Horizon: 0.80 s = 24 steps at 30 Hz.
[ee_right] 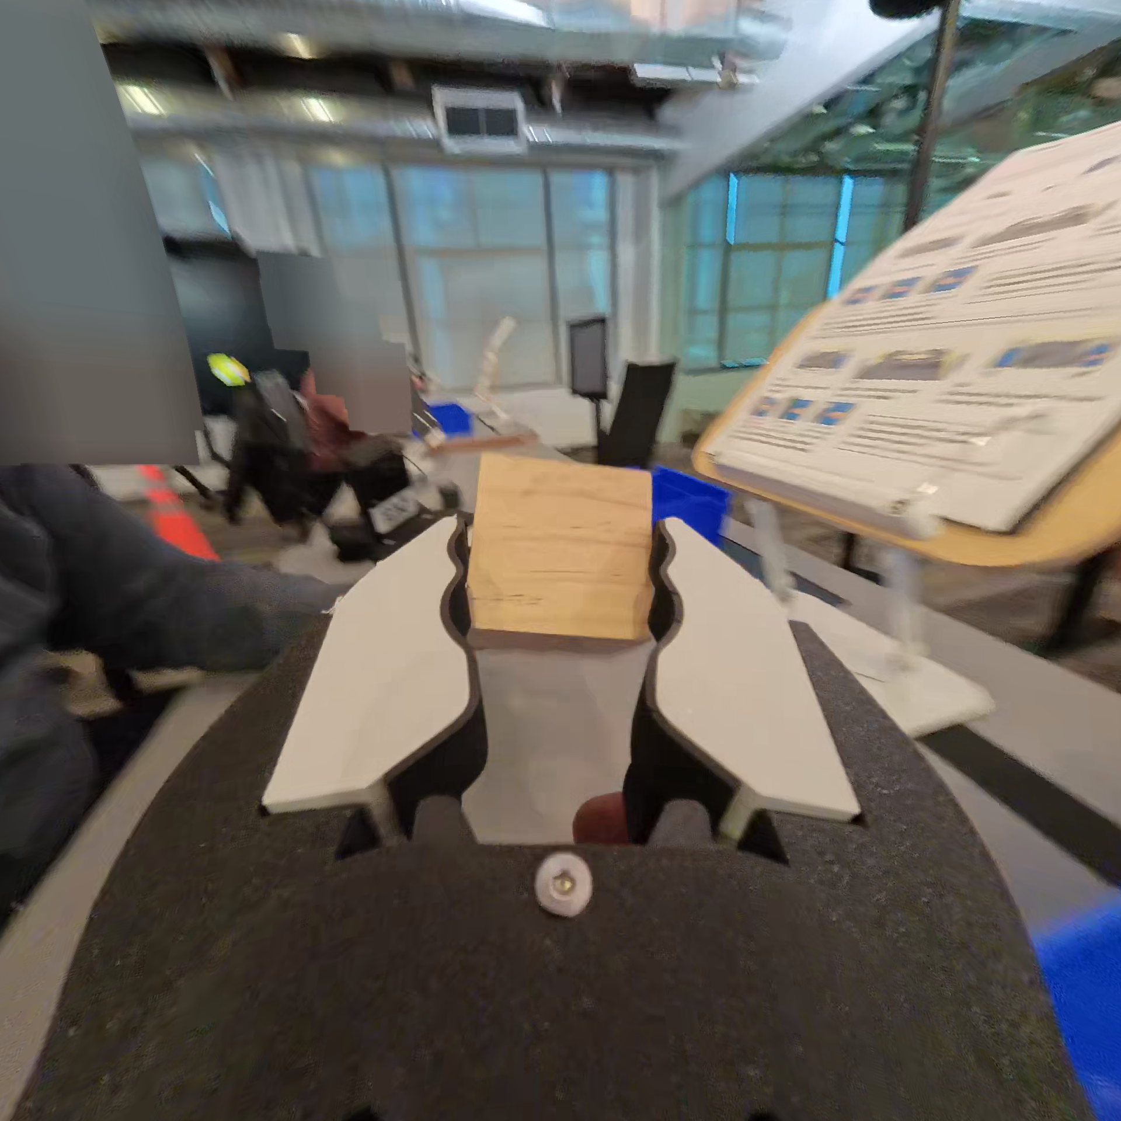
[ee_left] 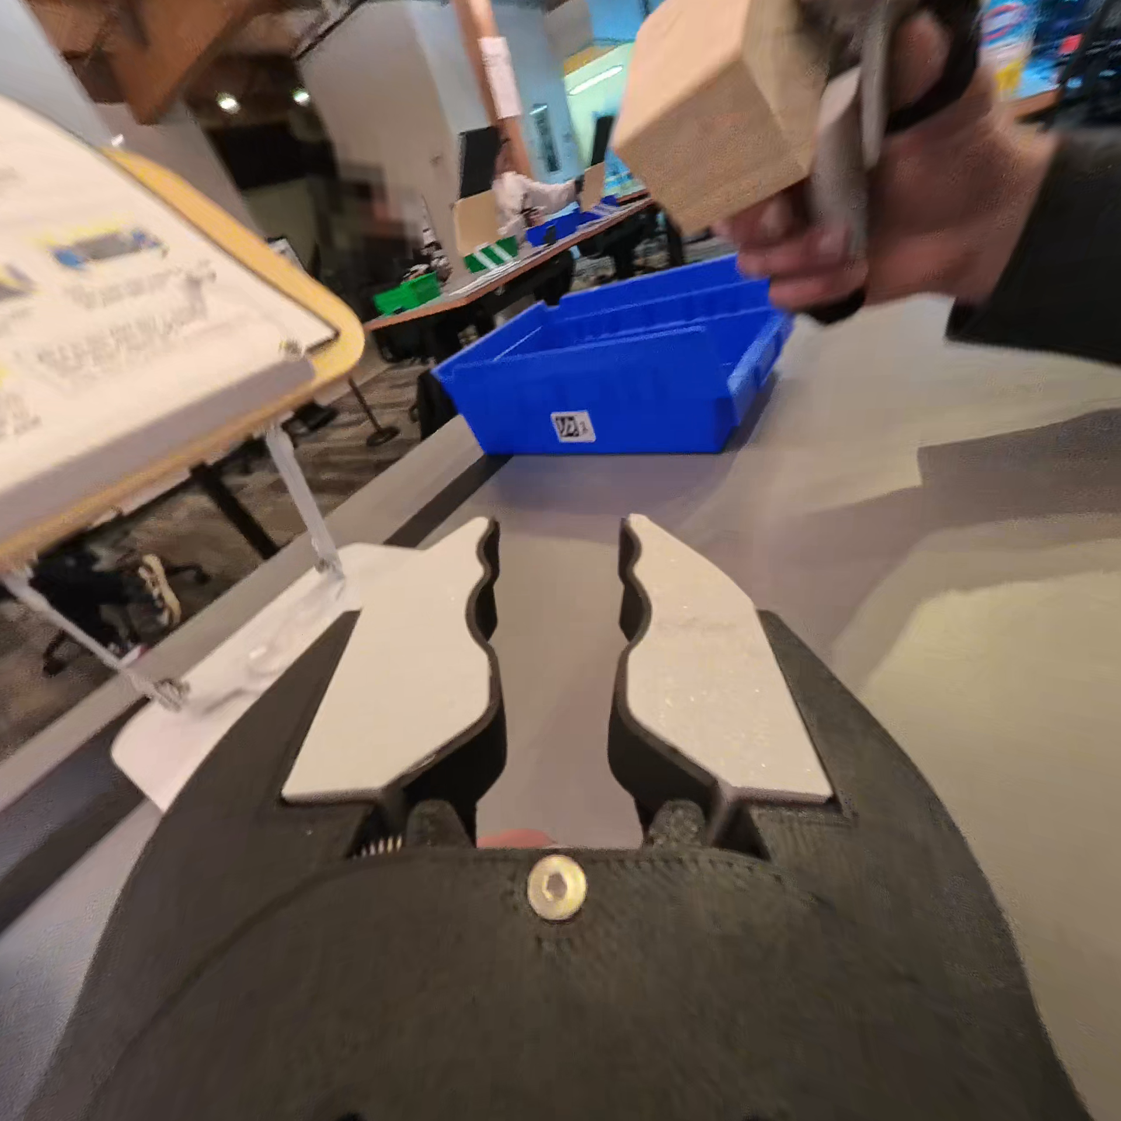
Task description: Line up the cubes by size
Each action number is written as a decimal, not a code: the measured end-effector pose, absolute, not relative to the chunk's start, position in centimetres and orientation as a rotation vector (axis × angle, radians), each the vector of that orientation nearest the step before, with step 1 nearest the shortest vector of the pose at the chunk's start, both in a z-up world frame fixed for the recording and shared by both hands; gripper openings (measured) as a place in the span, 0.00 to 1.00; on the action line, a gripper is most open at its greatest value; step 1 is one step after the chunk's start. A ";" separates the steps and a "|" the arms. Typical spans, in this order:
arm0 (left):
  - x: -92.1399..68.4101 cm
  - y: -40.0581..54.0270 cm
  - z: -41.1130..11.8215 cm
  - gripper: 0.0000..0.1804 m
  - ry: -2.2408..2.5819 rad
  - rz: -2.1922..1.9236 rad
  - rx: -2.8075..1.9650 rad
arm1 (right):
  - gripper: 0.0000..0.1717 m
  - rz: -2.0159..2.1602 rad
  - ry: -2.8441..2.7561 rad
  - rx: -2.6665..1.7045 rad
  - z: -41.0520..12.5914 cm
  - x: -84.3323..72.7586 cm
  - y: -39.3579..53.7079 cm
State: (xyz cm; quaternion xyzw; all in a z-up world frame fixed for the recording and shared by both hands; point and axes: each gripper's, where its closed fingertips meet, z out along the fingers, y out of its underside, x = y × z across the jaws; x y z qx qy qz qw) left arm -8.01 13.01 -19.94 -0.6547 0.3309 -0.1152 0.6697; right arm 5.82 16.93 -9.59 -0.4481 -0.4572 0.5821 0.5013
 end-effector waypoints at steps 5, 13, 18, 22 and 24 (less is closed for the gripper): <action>-7.8 14.0 -21.8 0.11 0.757 -0.164 -1.498 | 0.27 0.974 -1.246 -1.237 -9.2 10.5 23.7; -8.1 14.9 -22.8 0.13 0.744 -0.181 -1.529 | 0.27 0.951 -1.281 -1.440 -13.6 12.2 30.6; -8.2 15.2 -22.9 0.13 0.737 -0.188 -1.532 | 0.27 0.796 -1.324 -1.547 -15.0 13.1 35.3; -8.1 15.1 -22.9 0.13 0.749 -0.185 -1.526 | 0.27 0.671 -1.523 -1.603 -17.2 11.7 37.0; -8.0 15.0 -22.9 0.13 0.757 -0.185 -1.522 | 0.27 0.666 -1.596 -1.646 -18.5 10.9 37.8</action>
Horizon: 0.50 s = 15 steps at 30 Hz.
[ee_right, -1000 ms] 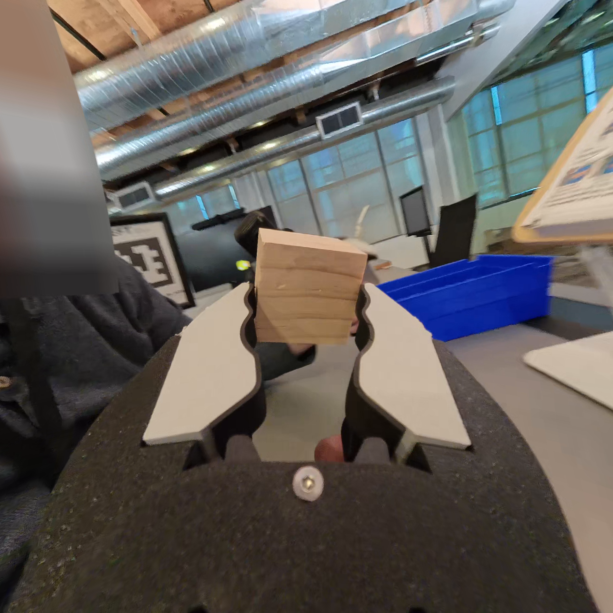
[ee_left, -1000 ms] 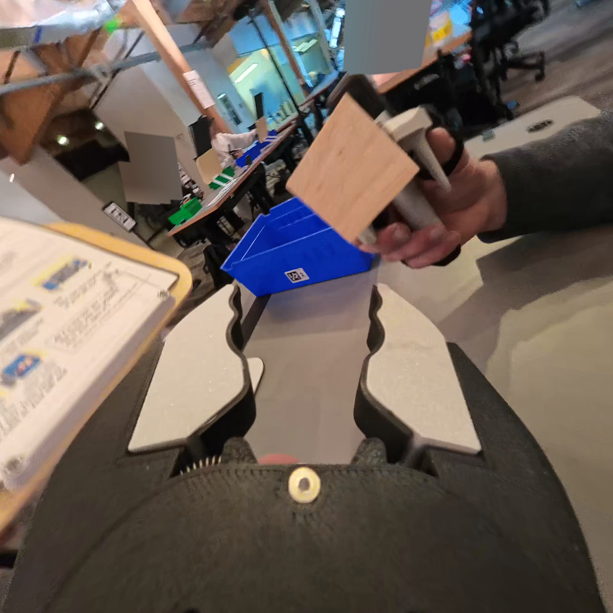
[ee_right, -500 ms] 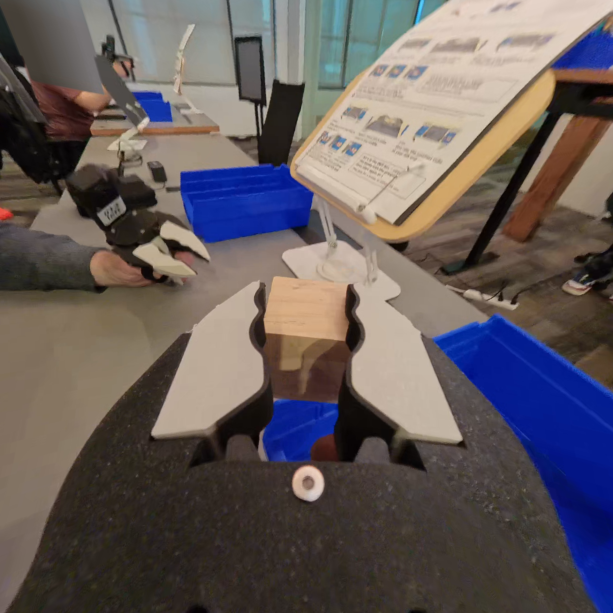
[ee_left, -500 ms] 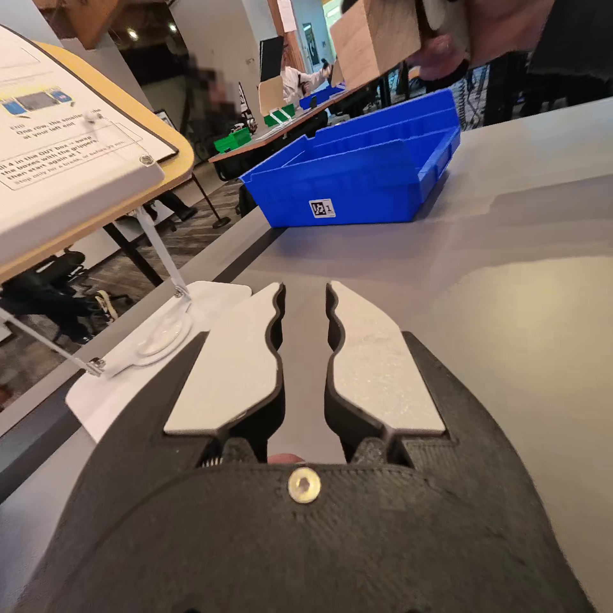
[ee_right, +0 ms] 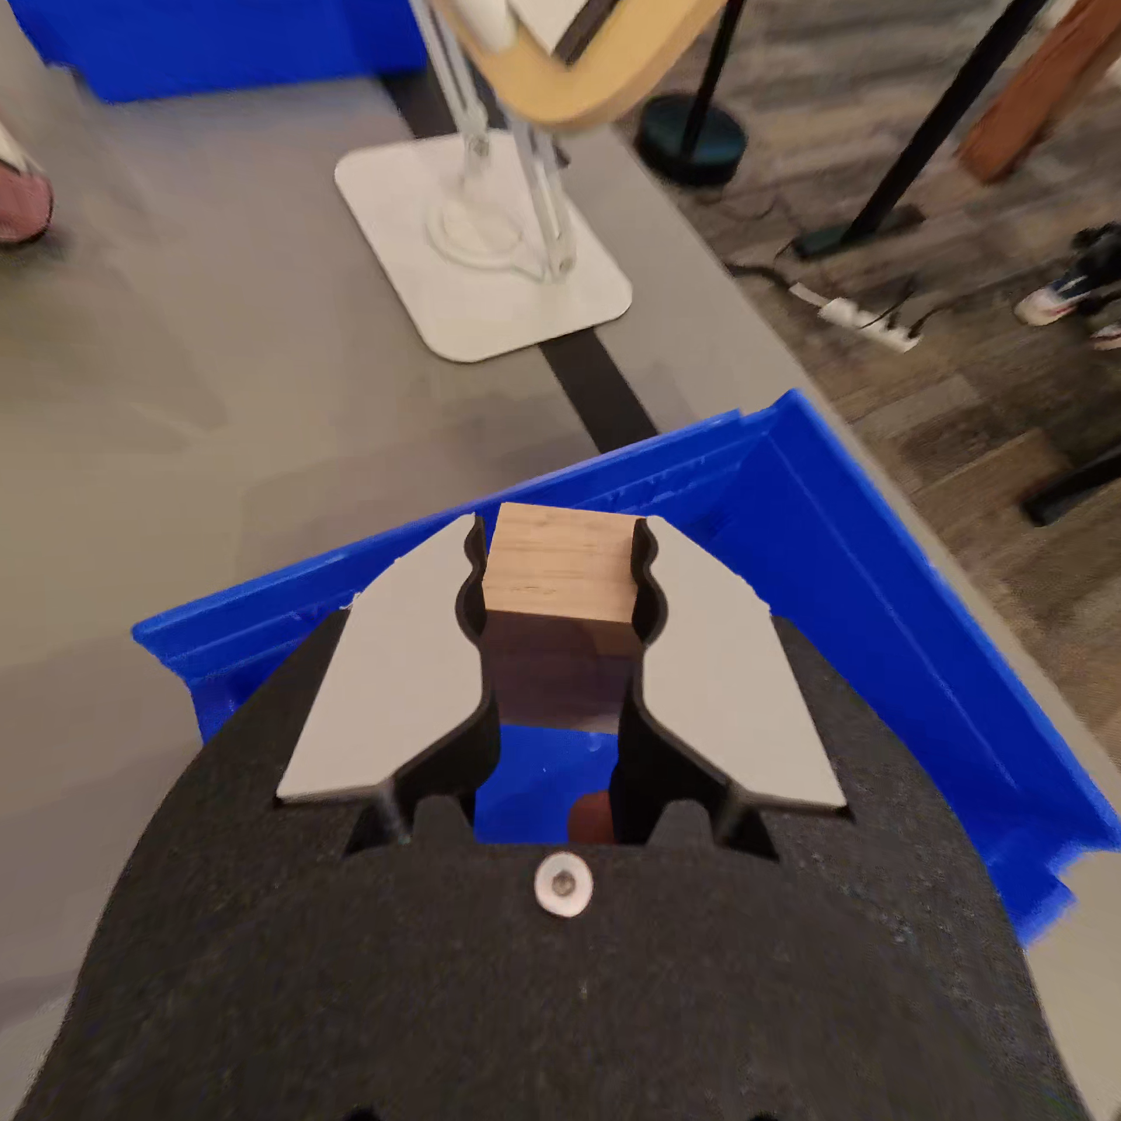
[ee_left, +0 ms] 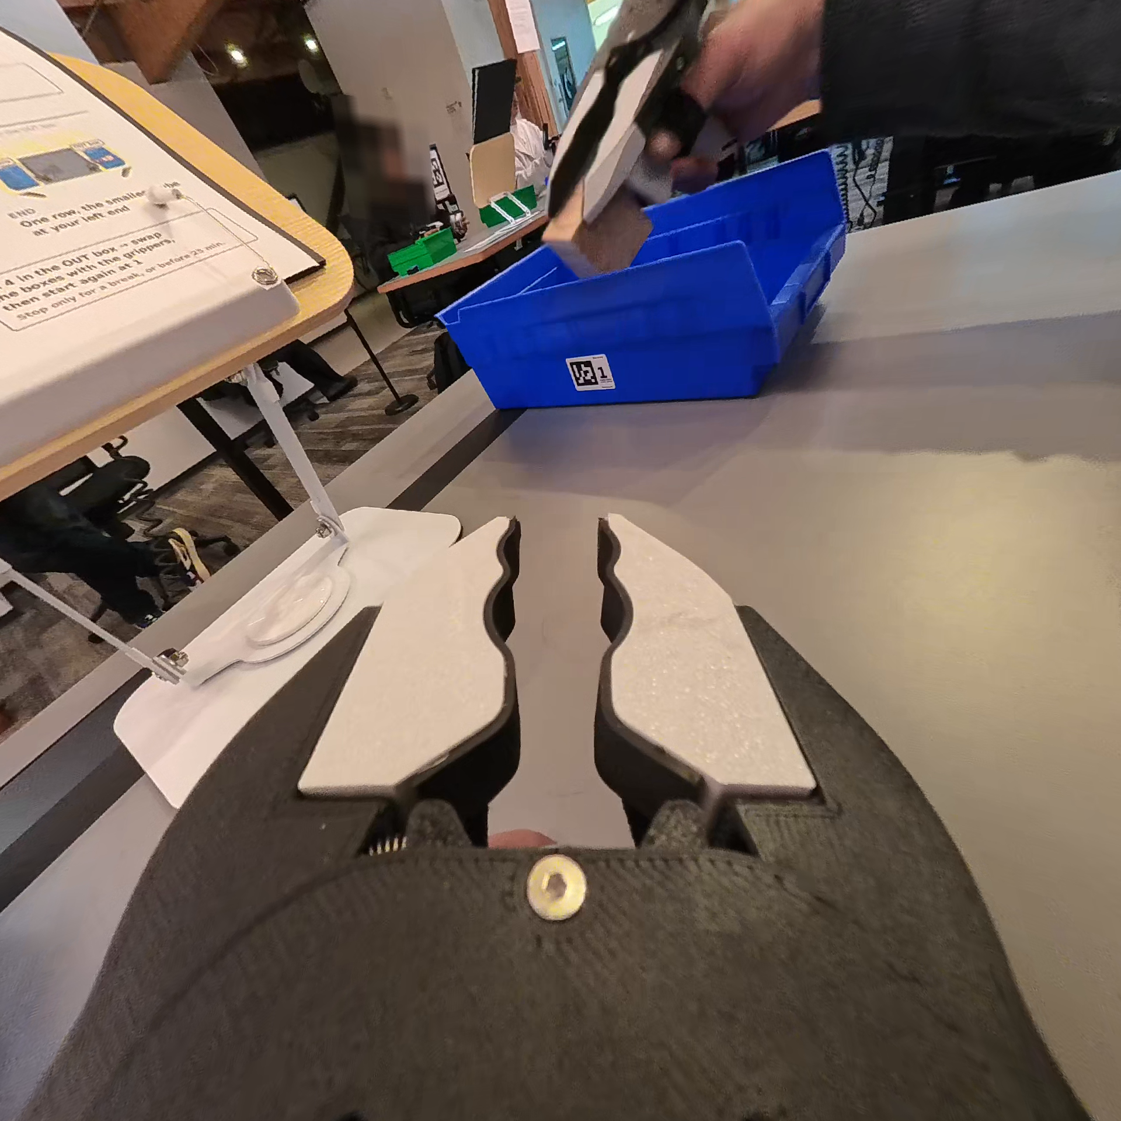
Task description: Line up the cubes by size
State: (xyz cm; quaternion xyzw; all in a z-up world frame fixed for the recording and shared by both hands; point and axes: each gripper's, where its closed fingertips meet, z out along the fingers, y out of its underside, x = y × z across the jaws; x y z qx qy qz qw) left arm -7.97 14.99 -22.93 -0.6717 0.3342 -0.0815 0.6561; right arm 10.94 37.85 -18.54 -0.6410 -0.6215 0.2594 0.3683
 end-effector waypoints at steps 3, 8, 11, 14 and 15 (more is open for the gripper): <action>-7.9 15.0 -23.0 0.13 0.766 -0.182 -1.524 | 0.27 0.669 -1.741 -1.714 -21.4 10.6 38.3; -7.7 14.9 -23.1 0.13 0.779 -0.182 -1.525 | 0.27 0.701 -1.829 -1.723 -24.7 9.9 39.2; -7.7 14.9 -23.2 0.13 0.782 -0.184 -1.525 | 0.27 0.716 -1.837 -1.718 -25.9 9.6 39.6; -7.7 14.9 -23.2 0.13 0.782 -0.188 -1.525 | 0.27 0.706 -1.847 -1.750 -27.1 10.3 40.0; -7.7 14.9 -23.2 0.13 0.782 -0.188 -1.527 | 0.27 0.715 -1.838 -1.749 -27.1 10.4 40.1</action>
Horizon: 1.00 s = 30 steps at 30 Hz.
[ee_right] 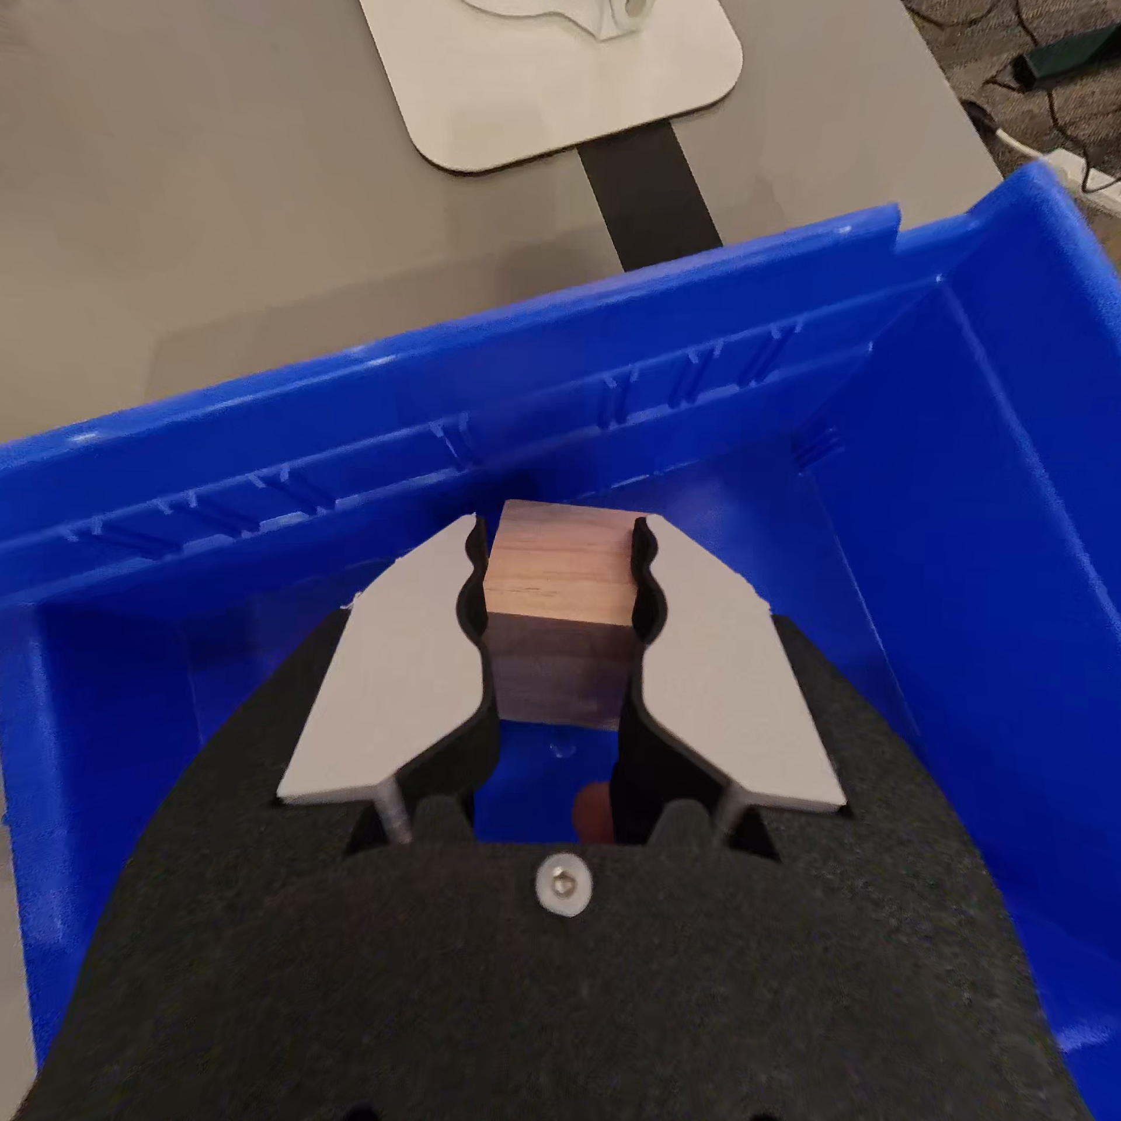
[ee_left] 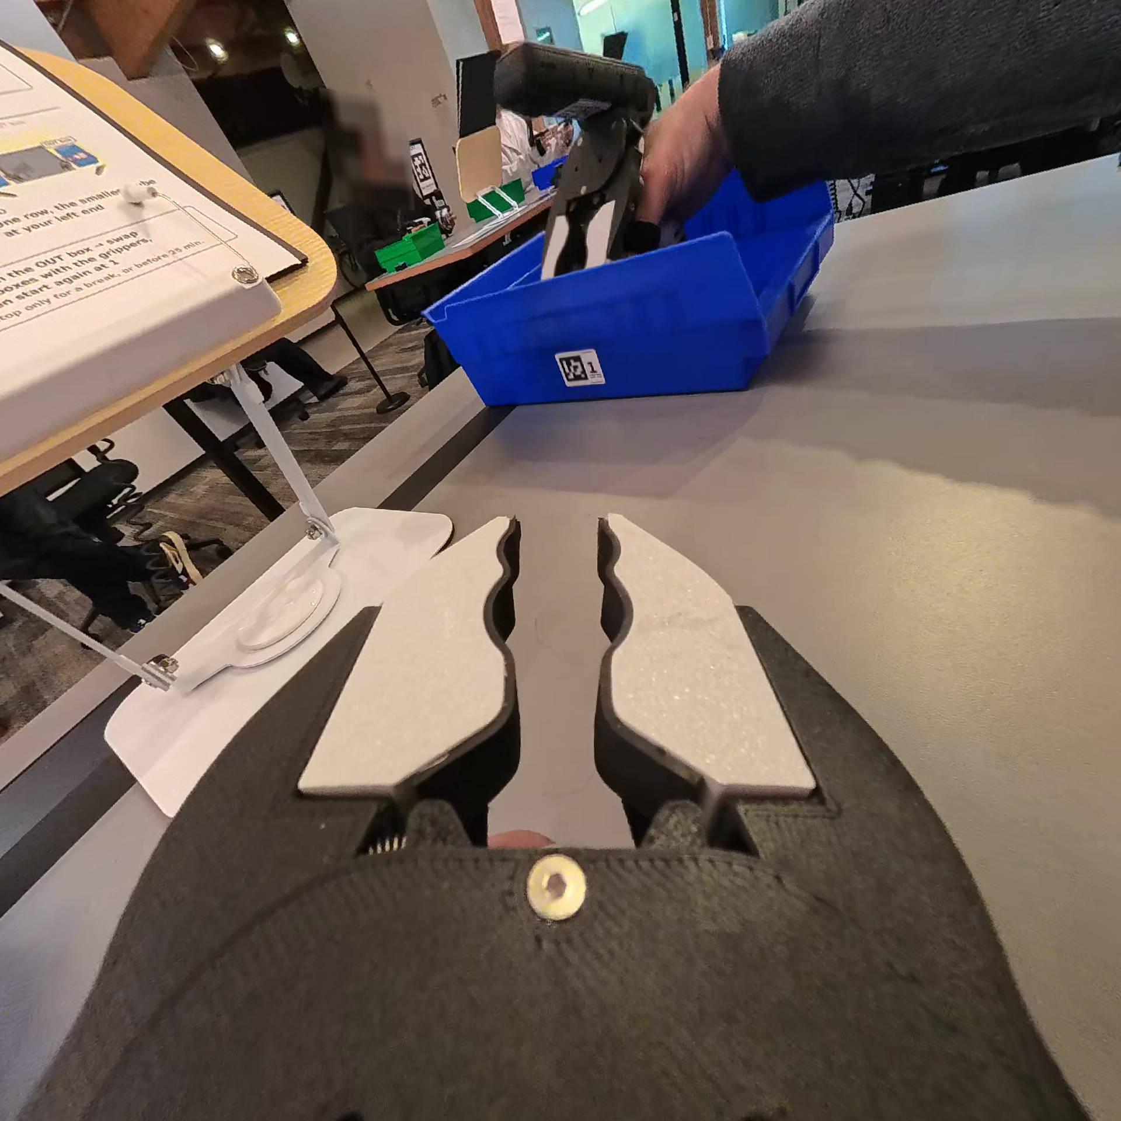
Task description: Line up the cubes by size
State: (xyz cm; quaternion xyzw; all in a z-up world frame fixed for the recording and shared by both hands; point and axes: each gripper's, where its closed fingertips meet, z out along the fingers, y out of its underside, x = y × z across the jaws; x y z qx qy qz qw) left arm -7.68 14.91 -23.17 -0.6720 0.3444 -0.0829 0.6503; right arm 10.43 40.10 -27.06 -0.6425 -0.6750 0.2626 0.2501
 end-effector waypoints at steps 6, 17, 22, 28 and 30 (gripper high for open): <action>-7.6 14.9 -23.2 0.13 0.789 -0.188 -1.529 | 0.27 0.553 -1.950 -1.791 -27.4 11.8 40.1; -7.5 14.8 -23.3 0.12 0.796 -0.185 -1.528 | 0.27 0.685 -1.990 -1.650 -26.0 10.0 39.0; -7.5 14.8 -23.3 0.12 0.796 -0.186 -1.528 | 0.27 0.693 -2.034 -1.643 -27.2 9.9 38.9; -7.5 14.8 -23.4 0.12 0.801 -0.185 -1.530 | 0.27 0.531 -2.198 -1.651 -27.7 10.2 38.9; -7.5 14.8 -23.4 0.12 0.802 -0.185 -1.530 | 0.27 0.480 -2.253 -1.659 -27.9 10.0 38.9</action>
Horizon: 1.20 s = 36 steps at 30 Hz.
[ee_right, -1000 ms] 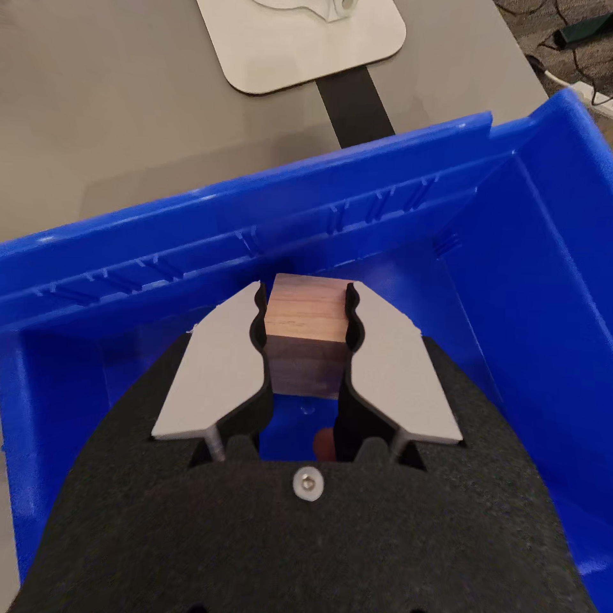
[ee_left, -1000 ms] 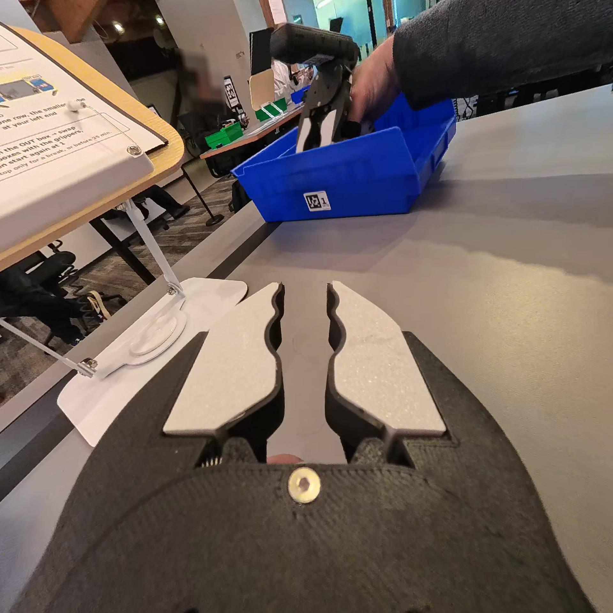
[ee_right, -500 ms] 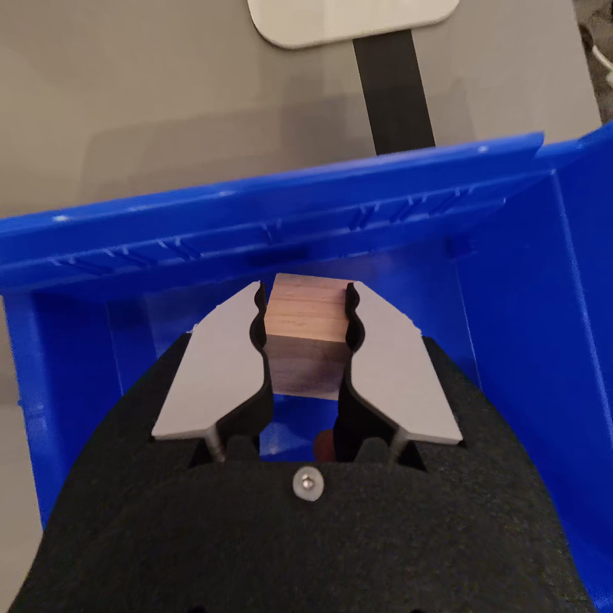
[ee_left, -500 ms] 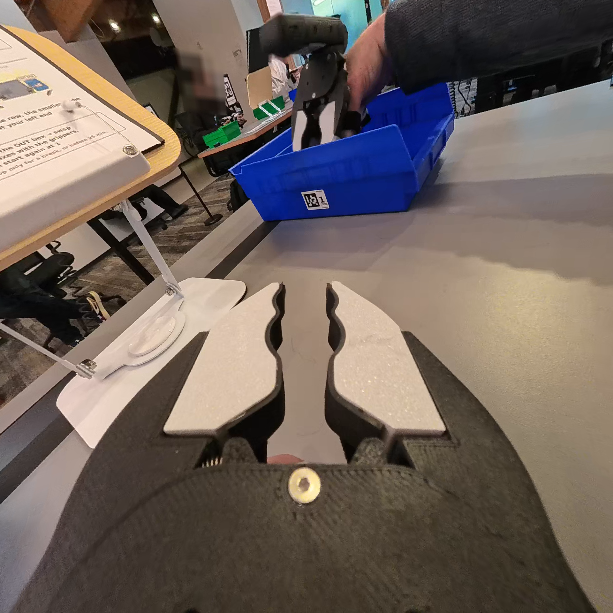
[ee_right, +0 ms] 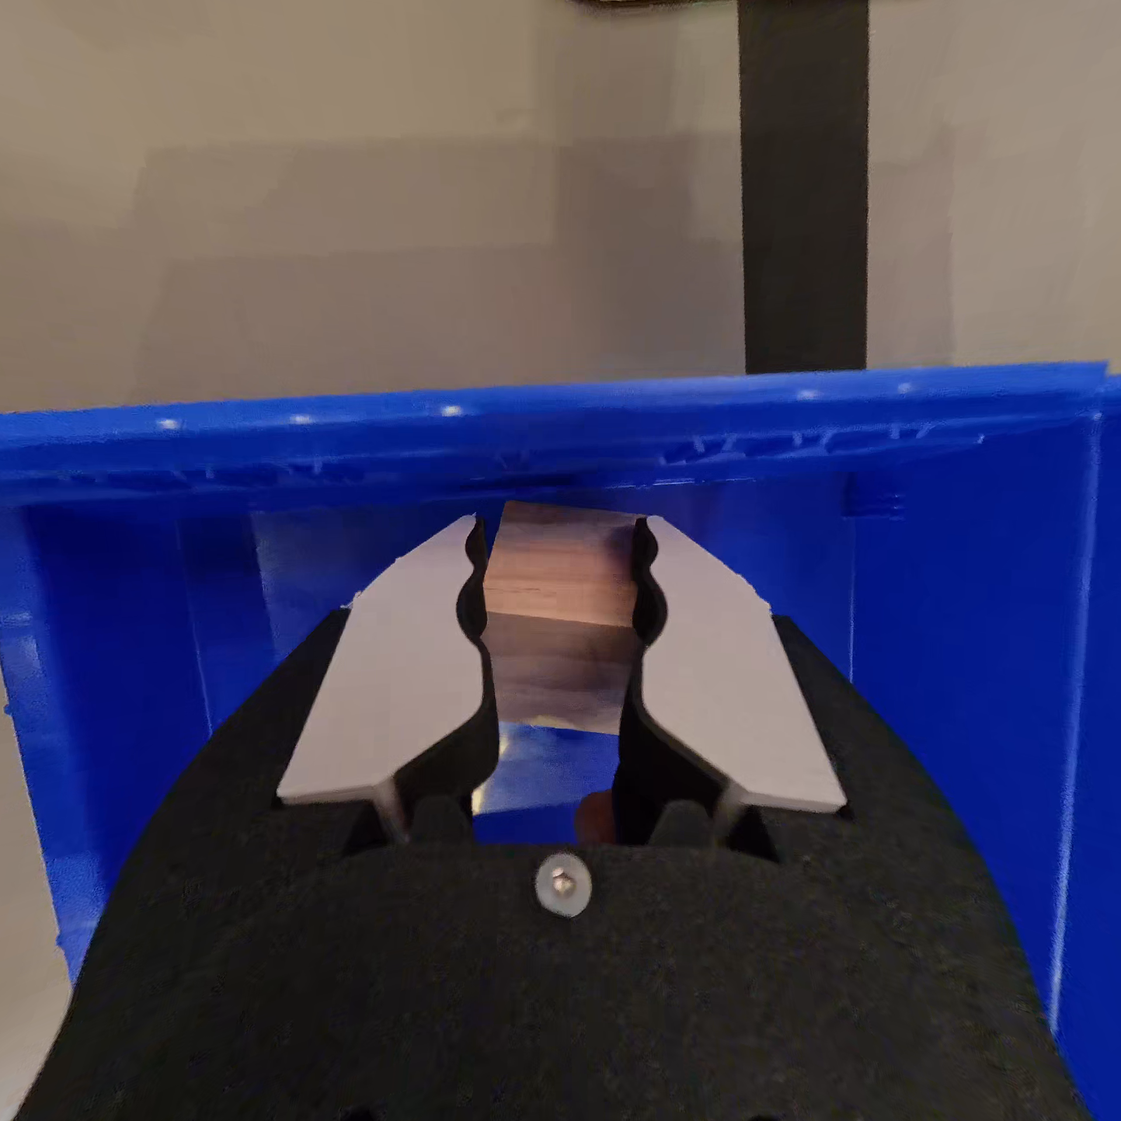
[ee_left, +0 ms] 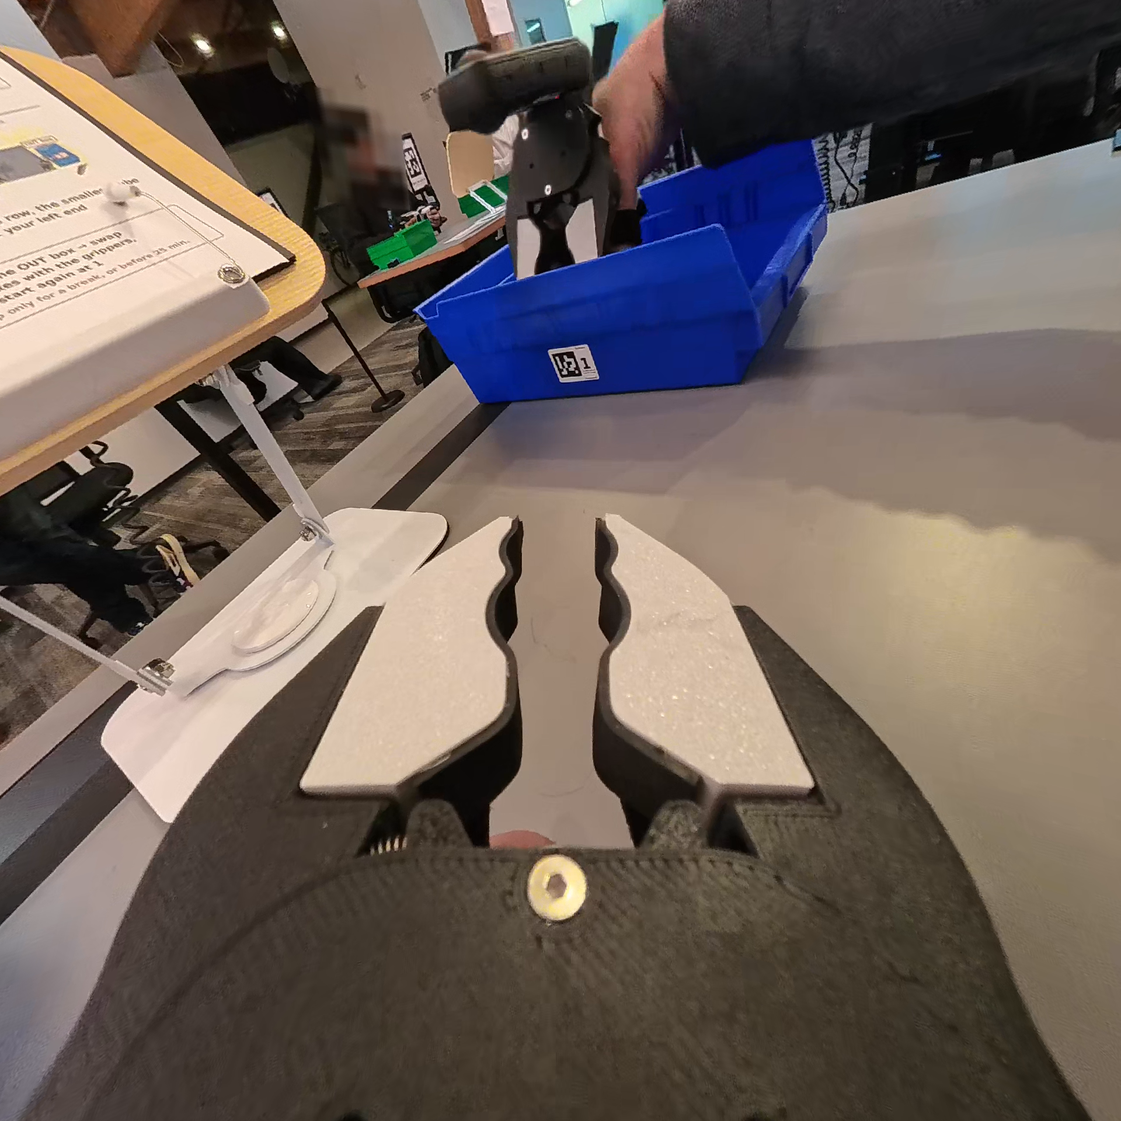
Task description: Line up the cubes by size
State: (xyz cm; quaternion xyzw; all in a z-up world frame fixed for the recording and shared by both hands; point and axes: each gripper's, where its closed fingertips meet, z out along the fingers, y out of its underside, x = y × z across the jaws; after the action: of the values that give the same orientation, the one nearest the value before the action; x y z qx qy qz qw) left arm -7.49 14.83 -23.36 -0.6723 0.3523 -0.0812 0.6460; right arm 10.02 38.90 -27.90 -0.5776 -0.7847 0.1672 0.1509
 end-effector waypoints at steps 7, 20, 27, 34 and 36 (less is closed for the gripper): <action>-7.4 14.8 -23.4 0.12 0.808 -0.184 -1.529 | 0.29 0.305 -2.398 -1.633 -28.7 9.5 38.9; -7.4 14.8 -23.4 0.12 0.809 -0.190 -1.529 | 0.40 0.173 -2.331 -1.819 -26.2 12.2 40.1; -7.3 14.8 -23.5 0.12 0.817 -0.183 -1.529 | 0.34 0.100 -2.404 -1.857 -28.1 12.9 40.3; -7.3 14.8 -23.5 0.12 0.819 -0.186 -1.529 | 0.34 -0.016 -2.657 -1.533 -28.1 12.4 40.3; -7.3 14.8 -23.5 0.12 0.817 -0.188 -1.529 | 0.34 -0.051 -2.700 -1.505 -28.2 12.4 40.4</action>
State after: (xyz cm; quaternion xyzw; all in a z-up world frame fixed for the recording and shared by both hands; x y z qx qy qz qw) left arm -7.30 14.75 -23.46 -0.6711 0.3587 -0.0826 0.6435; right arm 12.38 40.39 -28.16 -0.4865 -0.8732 -0.0164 0.0249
